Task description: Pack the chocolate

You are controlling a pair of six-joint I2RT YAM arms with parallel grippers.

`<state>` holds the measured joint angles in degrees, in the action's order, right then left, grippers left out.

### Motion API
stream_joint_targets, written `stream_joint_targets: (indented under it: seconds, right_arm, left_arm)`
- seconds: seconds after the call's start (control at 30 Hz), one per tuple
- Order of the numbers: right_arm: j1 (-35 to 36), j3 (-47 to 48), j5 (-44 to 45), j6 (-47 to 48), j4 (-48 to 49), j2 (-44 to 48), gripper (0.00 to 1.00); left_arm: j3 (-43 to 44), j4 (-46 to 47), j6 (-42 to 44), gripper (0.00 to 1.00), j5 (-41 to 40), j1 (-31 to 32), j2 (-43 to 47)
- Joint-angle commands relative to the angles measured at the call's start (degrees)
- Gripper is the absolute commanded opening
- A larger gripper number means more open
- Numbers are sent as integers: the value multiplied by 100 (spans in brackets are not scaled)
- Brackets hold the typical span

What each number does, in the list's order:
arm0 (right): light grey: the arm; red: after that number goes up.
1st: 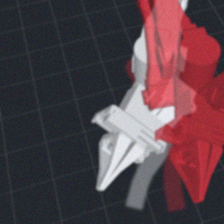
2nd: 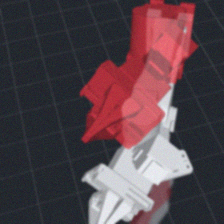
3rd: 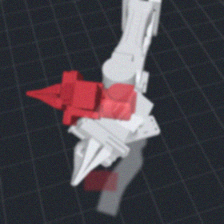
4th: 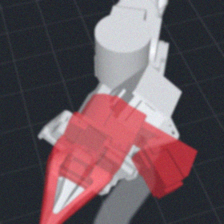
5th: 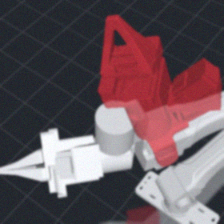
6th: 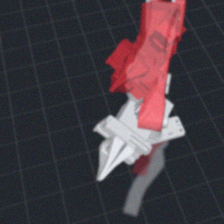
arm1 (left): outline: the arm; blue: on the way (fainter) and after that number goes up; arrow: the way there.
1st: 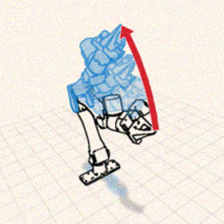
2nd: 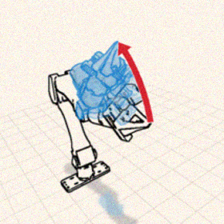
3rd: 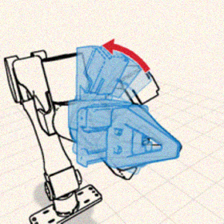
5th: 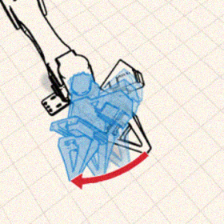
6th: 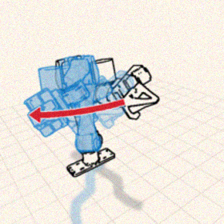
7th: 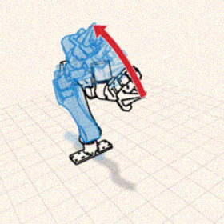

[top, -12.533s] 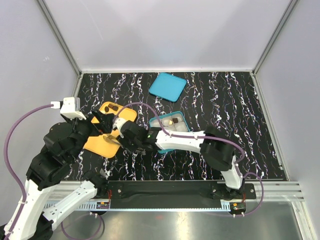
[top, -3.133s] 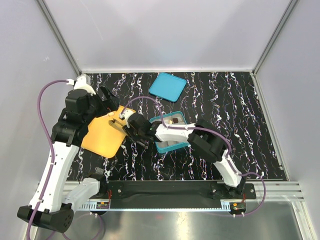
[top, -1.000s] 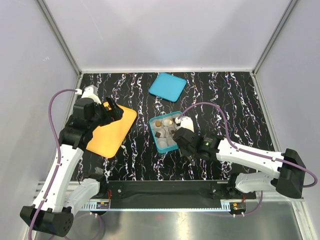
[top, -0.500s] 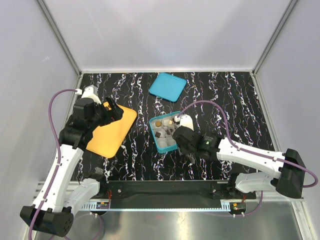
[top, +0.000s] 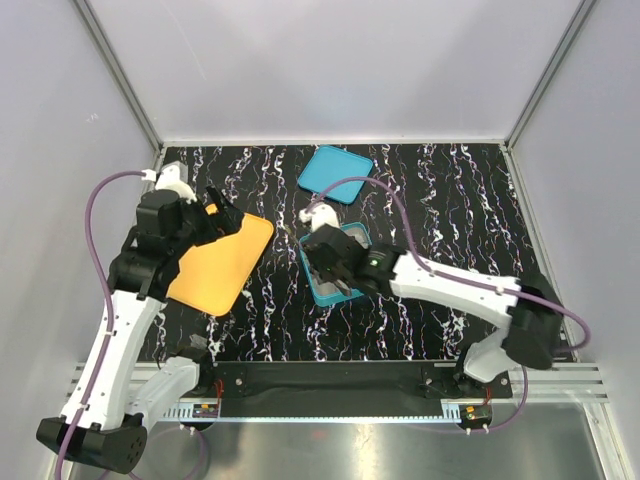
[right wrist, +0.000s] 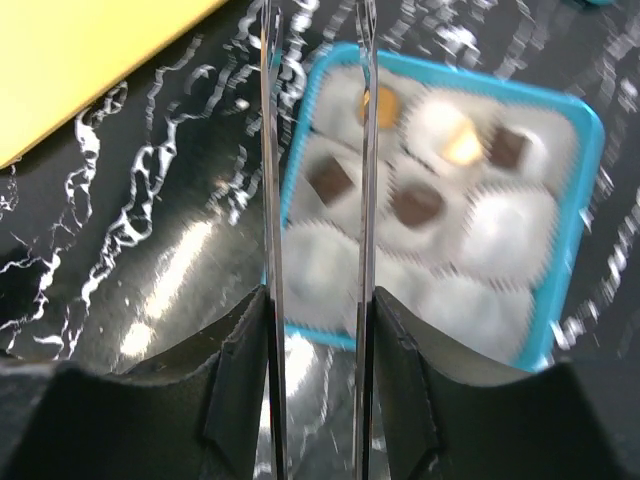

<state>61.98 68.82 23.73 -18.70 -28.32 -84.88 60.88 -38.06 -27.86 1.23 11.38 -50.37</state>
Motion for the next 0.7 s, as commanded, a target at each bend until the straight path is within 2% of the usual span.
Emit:
stream_joint_targets:
  seconds: [0.0, 0.27, 0.4, 0.67]
  right_arm:
    - [-36, 631, -367, 744, 1029, -684, 49]
    - [-116, 1703, -1228, 1280, 2057, -2163, 50]
    - [-124, 2153, -1476, 1640, 2251, -2865, 50]
    - [-107, 2856, -1748, 2010, 2480, -3623, 50]
  left_arm:
    - [520, -25, 166, 99, -106, -30, 1]
    - [1162, -359, 62, 99, -404, -30, -341]
    - [1408, -614, -62, 99, -598, -57, -517]
    - [1927, -834, -246, 99, -422, -136, -966]
